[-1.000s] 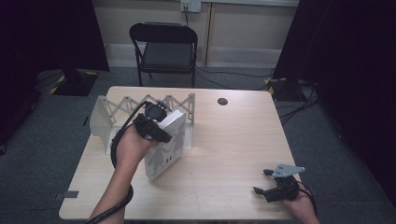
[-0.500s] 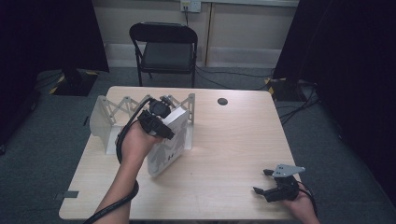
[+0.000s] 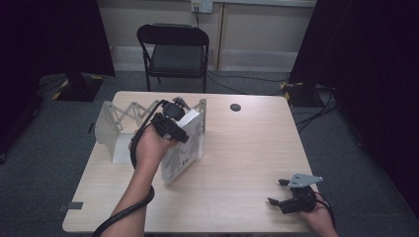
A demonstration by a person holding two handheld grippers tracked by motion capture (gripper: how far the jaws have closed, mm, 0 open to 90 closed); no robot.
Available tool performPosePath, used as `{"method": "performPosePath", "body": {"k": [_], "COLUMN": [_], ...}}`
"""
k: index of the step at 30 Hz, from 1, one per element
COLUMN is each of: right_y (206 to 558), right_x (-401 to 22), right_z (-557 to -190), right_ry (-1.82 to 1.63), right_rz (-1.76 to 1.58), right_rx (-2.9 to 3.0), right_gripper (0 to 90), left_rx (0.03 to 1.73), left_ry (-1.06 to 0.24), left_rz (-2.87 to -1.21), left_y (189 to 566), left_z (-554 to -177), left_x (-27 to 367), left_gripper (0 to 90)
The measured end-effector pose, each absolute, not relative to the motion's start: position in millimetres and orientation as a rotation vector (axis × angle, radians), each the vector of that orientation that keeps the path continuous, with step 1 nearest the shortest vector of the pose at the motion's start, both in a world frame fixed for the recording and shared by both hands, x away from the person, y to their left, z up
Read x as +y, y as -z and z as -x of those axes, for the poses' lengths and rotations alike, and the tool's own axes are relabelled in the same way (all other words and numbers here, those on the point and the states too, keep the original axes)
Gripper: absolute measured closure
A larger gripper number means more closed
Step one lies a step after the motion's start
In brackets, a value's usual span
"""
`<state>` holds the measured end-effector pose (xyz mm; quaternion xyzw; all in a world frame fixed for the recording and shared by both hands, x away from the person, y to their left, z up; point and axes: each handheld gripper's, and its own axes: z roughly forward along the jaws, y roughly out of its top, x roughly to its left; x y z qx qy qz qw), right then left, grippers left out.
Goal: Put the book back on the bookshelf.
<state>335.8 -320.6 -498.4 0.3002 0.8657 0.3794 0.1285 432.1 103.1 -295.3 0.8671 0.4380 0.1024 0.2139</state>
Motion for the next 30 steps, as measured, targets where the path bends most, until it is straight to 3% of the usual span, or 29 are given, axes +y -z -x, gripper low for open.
{"method": "performPosePath", "body": {"k": [30], "right_y": [498], "right_x": [-321], "right_z": [-336], "right_ry": [-1.103], "right_rz": [-0.873], "right_rx": [2.519], "right_gripper": [14.4], "left_rx": [1.322], "left_ry": [-0.337], "left_rz": [-2.343], "left_y": [295], "left_z": [-454], "left_x": [97], "left_gripper": [52.5]}}
